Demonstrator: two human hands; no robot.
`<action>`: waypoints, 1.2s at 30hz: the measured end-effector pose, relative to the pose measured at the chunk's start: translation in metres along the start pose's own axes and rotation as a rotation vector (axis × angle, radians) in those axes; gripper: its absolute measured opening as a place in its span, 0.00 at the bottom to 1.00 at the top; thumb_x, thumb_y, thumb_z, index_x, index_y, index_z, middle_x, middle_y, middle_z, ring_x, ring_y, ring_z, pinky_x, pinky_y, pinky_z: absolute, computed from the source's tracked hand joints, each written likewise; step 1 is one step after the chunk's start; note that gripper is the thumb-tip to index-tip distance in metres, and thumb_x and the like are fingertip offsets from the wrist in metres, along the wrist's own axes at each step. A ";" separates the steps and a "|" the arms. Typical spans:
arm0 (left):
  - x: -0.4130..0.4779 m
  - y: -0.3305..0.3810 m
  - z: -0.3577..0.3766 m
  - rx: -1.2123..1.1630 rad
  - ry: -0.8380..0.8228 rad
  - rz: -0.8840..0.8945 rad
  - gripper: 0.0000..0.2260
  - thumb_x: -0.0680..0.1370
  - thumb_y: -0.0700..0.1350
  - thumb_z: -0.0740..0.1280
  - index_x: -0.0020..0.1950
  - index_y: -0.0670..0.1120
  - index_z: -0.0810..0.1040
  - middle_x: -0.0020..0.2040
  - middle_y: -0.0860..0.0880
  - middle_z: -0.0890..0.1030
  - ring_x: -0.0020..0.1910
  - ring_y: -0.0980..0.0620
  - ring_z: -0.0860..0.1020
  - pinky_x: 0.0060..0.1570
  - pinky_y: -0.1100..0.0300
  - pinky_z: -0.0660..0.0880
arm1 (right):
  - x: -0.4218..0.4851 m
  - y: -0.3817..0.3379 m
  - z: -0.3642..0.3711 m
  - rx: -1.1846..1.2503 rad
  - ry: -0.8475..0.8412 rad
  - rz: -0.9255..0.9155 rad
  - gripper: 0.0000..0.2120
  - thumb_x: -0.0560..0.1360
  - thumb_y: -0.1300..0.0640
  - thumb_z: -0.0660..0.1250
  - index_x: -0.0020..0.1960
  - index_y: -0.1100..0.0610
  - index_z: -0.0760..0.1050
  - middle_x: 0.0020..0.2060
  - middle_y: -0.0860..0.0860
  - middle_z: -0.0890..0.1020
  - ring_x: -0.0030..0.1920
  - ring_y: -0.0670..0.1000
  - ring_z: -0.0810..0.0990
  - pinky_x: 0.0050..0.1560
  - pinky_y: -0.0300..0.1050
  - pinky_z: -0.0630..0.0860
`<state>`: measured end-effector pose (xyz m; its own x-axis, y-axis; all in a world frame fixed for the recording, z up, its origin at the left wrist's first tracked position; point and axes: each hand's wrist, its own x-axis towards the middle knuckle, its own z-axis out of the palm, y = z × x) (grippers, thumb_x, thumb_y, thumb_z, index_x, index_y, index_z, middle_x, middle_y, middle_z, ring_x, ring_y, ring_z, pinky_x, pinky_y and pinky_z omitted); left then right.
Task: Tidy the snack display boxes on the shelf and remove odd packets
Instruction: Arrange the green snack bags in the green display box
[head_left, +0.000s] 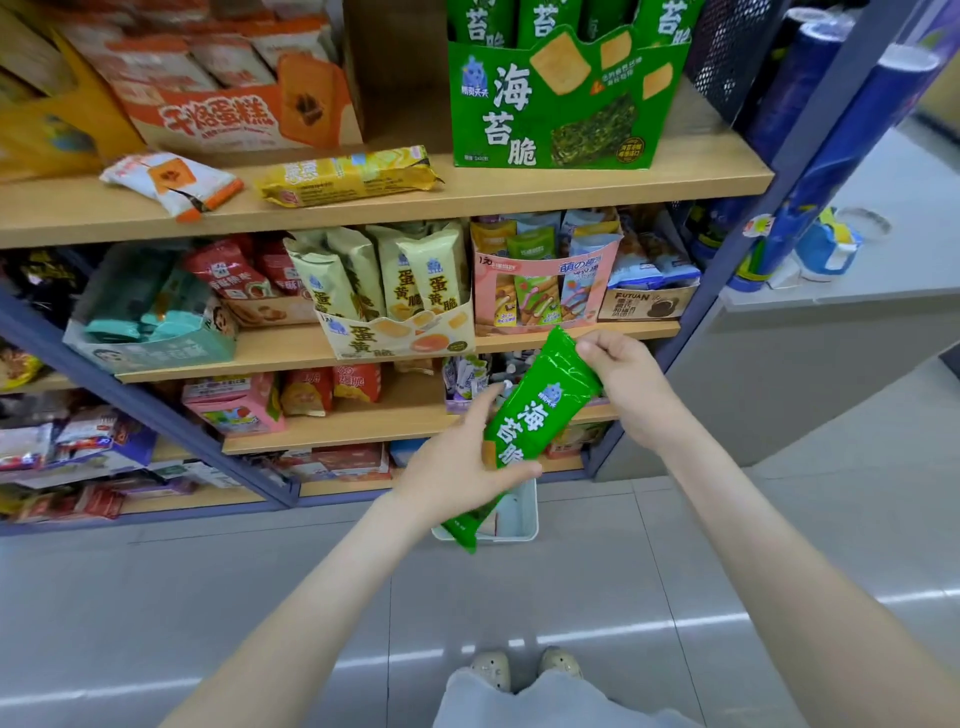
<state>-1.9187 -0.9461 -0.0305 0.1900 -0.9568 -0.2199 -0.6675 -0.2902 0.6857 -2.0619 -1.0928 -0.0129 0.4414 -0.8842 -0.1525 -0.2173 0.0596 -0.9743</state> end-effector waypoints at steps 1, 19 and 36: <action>0.000 0.003 0.004 0.082 0.036 0.005 0.42 0.71 0.65 0.70 0.76 0.59 0.49 0.66 0.51 0.76 0.60 0.44 0.78 0.54 0.51 0.75 | 0.002 0.001 0.001 -0.001 -0.015 0.008 0.11 0.82 0.63 0.59 0.43 0.56 0.74 0.36 0.52 0.78 0.39 0.49 0.76 0.44 0.45 0.73; -0.012 -0.010 -0.012 -0.769 -0.349 -0.112 0.21 0.77 0.50 0.69 0.67 0.63 0.66 0.61 0.55 0.79 0.53 0.54 0.81 0.50 0.57 0.78 | -0.005 -0.003 -0.008 0.067 -0.297 -0.092 0.10 0.76 0.73 0.60 0.42 0.61 0.74 0.33 0.49 0.78 0.32 0.41 0.75 0.38 0.34 0.72; -0.012 -0.009 0.003 -1.022 -0.163 -0.045 0.20 0.76 0.47 0.63 0.67 0.60 0.69 0.62 0.53 0.79 0.60 0.49 0.78 0.62 0.49 0.75 | -0.034 0.003 0.017 -0.113 -0.294 -0.097 0.28 0.75 0.57 0.70 0.72 0.48 0.65 0.67 0.45 0.73 0.63 0.47 0.76 0.66 0.55 0.72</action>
<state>-1.9169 -0.9319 -0.0360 0.0486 -0.9531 -0.2988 0.2817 -0.2739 0.9196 -2.0625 -1.0543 -0.0136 0.6939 -0.7105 -0.1169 -0.2494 -0.0847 -0.9647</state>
